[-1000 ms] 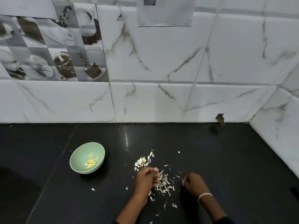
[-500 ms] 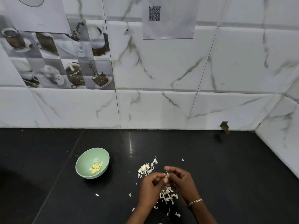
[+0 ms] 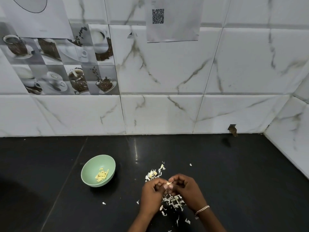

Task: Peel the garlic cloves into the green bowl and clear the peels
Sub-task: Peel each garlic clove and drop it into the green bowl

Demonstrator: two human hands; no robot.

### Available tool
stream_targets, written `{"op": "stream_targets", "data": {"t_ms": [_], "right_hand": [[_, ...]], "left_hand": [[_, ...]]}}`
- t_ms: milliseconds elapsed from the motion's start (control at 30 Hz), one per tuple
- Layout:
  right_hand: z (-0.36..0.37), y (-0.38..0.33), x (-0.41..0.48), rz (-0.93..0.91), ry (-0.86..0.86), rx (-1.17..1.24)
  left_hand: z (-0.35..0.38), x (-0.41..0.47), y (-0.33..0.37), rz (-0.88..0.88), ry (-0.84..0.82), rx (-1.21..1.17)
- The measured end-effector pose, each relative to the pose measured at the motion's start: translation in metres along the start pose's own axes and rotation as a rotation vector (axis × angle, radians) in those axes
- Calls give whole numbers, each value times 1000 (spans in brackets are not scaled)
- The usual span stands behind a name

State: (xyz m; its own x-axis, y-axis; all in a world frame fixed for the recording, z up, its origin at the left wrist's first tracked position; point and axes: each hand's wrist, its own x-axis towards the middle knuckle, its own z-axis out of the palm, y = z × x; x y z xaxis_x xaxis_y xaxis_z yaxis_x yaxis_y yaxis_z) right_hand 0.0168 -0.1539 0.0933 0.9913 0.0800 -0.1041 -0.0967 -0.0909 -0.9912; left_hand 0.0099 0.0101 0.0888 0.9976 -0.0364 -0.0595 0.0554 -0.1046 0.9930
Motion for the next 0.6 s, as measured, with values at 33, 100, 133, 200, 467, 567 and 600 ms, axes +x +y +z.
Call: {"op": "stream_targets", "data": {"t_ms": [33,100,133,200,467,567,600], "right_hand": [[1,0,-1,-10,8,-19],[2,-2,-3,-23,25,-51],[2,-2,-4,-29,29,-68],[1,-3,-5,-53,37,-110],[1,-11,-9,-119,24,-128],[0,-16,-9,-131,8,-104],[0,-17,-8,-134,10,-97]], "left_hand": [[-1,0,0,-7,-5,13],[-4,1,2,-29,-21,13],[-6,1,3,-40,-38,-2],[-9,1,9,-52,-81,-22],[-12,3,13,-133,-125,-80],[-14,6,15,-193,-151,-130],[-14,7,15,-218,-160,-155]]}}
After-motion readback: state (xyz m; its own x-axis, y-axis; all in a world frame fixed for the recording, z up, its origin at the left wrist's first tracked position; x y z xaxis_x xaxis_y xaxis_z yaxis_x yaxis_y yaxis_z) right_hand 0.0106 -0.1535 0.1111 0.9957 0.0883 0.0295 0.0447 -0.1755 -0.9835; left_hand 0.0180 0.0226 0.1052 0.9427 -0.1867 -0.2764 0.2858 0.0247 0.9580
